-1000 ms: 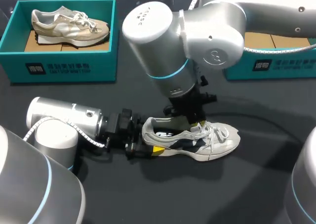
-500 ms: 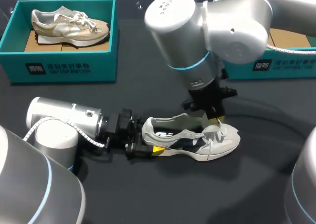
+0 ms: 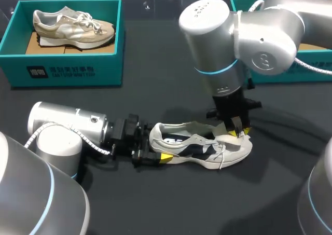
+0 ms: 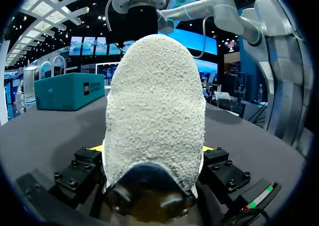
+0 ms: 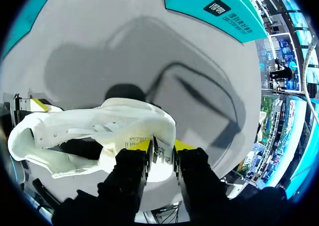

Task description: Take the shoe out of the shoebox, open the shoe tongue, remove and reinsert the insole, then place the shoe into the shoebox

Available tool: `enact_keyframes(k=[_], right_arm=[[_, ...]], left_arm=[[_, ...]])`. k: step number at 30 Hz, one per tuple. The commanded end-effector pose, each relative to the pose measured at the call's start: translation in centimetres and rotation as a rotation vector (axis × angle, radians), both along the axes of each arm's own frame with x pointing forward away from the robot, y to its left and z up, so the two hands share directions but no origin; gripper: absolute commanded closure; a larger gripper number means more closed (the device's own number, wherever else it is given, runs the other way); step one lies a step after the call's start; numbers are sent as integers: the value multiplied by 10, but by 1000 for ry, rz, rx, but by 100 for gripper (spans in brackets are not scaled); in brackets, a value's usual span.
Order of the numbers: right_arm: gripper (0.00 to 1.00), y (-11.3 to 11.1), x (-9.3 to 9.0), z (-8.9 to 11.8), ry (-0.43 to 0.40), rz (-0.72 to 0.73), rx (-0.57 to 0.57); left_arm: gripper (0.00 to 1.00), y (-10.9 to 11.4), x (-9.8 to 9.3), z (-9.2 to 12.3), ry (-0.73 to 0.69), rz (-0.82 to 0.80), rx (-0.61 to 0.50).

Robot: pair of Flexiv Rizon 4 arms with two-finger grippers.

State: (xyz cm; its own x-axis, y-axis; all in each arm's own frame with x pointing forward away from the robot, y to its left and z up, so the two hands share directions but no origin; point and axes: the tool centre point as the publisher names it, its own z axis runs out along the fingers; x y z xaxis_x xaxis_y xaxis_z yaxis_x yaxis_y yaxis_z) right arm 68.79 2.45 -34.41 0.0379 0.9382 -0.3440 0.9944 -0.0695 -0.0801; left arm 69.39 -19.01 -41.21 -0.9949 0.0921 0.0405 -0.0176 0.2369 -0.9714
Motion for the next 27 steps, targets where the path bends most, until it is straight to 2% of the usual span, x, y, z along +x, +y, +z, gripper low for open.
enact_keyframes(k=[1,3,6,11,18,22,23,25,26,27], right_arm=[[27,-8,0,-8,8,-17,0],[24,-11,0,-7,11,-28,-8],[26,-14,-1,1,5,-24,-13],[31,-9,-3,32,-55,56,19],[50,14,-3,87,-70,267,21],[53,33,0,107,-76,455,64],[55,38,0,110,-54,502,69],[62,49,2,113,-22,595,62],[69,55,3,116,-3,631,48],[82,62,3,117,18,704,51]], left_arm=[[100,1,-1,-2,0,0,1],[100,1,-1,-2,0,0,1],[100,1,-1,-2,0,0,1],[100,1,-1,-2,0,0,1],[100,1,-1,-2,0,0,1],[100,1,-1,-2,0,0,1],[100,1,-1,-2,0,0,1],[100,1,-1,-2,0,0,1],[100,1,-1,-2,0,0,1],[100,1,-1,-2,0,0,1]])
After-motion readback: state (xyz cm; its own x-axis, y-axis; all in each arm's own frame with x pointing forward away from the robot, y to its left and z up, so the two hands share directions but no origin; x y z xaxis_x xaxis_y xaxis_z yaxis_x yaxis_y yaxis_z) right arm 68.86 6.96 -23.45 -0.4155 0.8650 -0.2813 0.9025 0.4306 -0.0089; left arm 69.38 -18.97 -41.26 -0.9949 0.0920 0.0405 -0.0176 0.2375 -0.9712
